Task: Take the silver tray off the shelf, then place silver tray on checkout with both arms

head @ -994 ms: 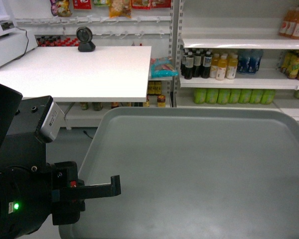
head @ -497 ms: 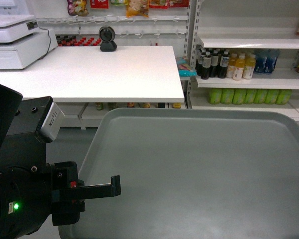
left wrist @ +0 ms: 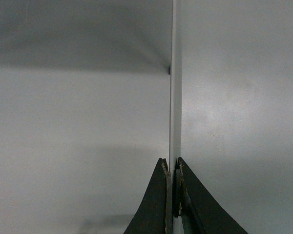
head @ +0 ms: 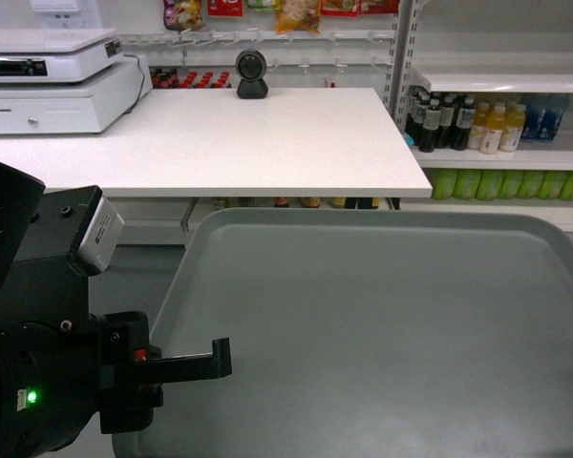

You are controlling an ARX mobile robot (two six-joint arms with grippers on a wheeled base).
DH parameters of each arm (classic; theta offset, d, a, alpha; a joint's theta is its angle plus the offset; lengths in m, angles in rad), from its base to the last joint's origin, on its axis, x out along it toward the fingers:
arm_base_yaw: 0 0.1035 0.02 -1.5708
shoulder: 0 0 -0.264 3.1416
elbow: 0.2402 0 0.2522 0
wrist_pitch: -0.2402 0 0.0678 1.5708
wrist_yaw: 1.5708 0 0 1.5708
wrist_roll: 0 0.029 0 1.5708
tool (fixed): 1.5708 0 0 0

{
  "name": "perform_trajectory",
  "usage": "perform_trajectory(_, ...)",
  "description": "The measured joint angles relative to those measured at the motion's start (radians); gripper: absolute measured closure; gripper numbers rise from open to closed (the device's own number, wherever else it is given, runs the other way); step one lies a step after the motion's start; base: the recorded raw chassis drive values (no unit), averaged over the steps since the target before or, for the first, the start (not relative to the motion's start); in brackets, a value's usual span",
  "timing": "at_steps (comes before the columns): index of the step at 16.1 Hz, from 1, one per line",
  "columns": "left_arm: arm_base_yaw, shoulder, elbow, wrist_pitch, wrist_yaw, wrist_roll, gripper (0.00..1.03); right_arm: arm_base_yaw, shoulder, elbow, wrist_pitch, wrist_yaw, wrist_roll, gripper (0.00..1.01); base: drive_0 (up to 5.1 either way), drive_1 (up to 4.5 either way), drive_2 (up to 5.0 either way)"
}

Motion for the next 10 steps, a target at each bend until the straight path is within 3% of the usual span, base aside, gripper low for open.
perform_trajectory(10, 0.000, -0.001, -0.002, -0.001, 0.000, 0.000, 1.00, 0.000, 0.000, 0.000, -0.001, -0.002, 0.003, 0.98, -5.1, 2.32, 2.3)
